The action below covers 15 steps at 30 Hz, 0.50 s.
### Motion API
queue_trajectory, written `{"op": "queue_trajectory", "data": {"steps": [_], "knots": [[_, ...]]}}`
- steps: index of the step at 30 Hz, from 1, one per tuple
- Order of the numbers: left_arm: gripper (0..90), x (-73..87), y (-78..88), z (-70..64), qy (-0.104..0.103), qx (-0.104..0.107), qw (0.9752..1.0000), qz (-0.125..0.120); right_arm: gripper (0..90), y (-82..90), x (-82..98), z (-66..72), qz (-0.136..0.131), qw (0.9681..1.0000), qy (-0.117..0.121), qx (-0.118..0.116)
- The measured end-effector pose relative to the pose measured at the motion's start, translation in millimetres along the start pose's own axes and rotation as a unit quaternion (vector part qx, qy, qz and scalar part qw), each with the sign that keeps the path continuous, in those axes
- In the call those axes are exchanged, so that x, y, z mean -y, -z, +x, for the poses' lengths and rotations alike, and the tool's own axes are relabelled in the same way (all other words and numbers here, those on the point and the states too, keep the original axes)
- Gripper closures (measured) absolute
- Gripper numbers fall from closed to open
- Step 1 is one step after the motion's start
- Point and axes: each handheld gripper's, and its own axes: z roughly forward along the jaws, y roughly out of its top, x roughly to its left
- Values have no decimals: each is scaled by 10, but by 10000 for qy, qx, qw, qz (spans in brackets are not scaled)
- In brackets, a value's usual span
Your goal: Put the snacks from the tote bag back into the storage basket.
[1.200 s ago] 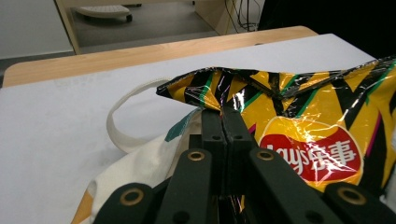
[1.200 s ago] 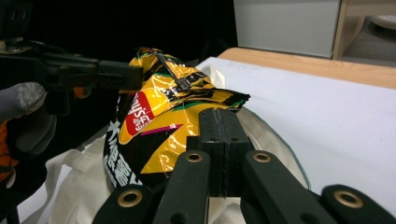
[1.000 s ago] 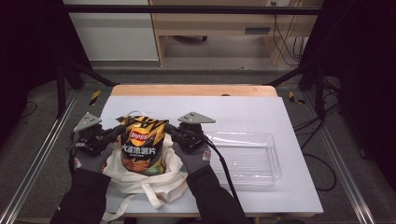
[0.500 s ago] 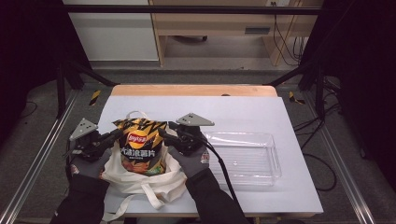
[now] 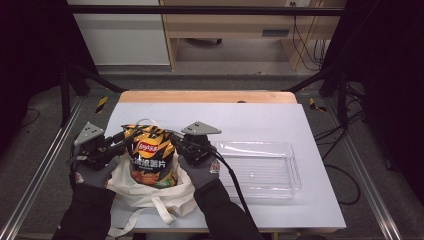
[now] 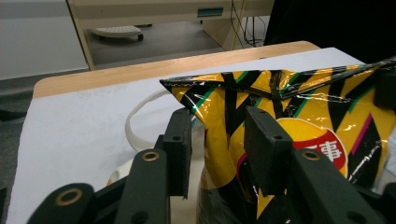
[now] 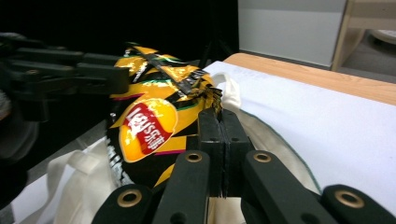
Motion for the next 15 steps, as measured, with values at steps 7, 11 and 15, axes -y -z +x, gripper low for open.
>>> {"op": "queue_trajectory", "data": {"steps": [7, 11, 15], "knots": [[828, -8, -35, 50, 77, 97, 9999, 71, 900, 2, 4, 17, -10, 9999, 95, 35], [891, -18, -6, -4, -45, -34, 9999, 97, 900, -4, -5, 29, -20, 9999, 108, 31], [898, -48, 56, -49, -70, -36, 10000, -23, 900, 33, -34, 37, -68, 9999, 124, 48]]}}
